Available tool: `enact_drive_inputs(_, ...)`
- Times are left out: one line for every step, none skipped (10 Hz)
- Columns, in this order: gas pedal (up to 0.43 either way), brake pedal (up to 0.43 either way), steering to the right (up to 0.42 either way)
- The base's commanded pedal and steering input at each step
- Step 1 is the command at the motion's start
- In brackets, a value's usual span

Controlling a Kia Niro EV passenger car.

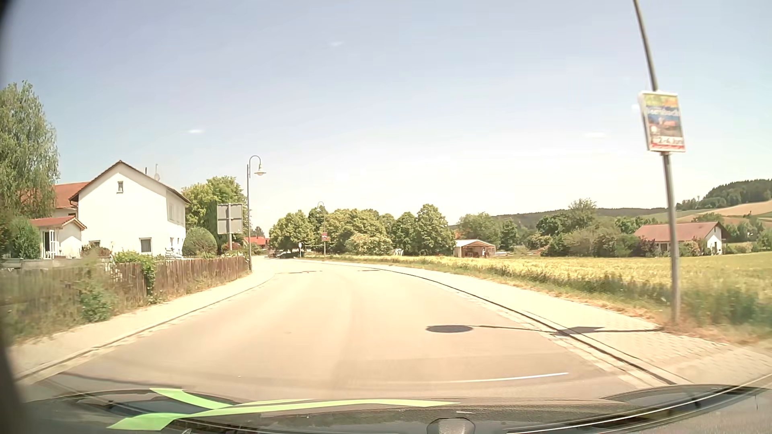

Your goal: Follow the waypoints while adhering to traffic rules and regulations

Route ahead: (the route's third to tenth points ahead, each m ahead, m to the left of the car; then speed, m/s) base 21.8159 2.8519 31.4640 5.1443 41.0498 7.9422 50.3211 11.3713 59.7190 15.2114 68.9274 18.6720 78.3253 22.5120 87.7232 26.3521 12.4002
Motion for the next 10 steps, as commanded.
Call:
enact_drive_inputs(0.189, 0.000, -0.046)
enact_drive_inputs(0.189, 0.000, -0.046)
enact_drive_inputs(0.189, 0.000, -0.046)
enact_drive_inputs(0.189, 0.000, -0.046)
enact_drive_inputs(0.189, 0.000, -0.047)
enact_drive_inputs(0.189, 0.000, -0.047)
enact_drive_inputs(0.189, 0.000, -0.047)
enact_drive_inputs(0.189, 0.000, -0.047)
enact_drive_inputs(0.189, 0.000, -0.047)
enact_drive_inputs(0.189, 0.000, -0.048)
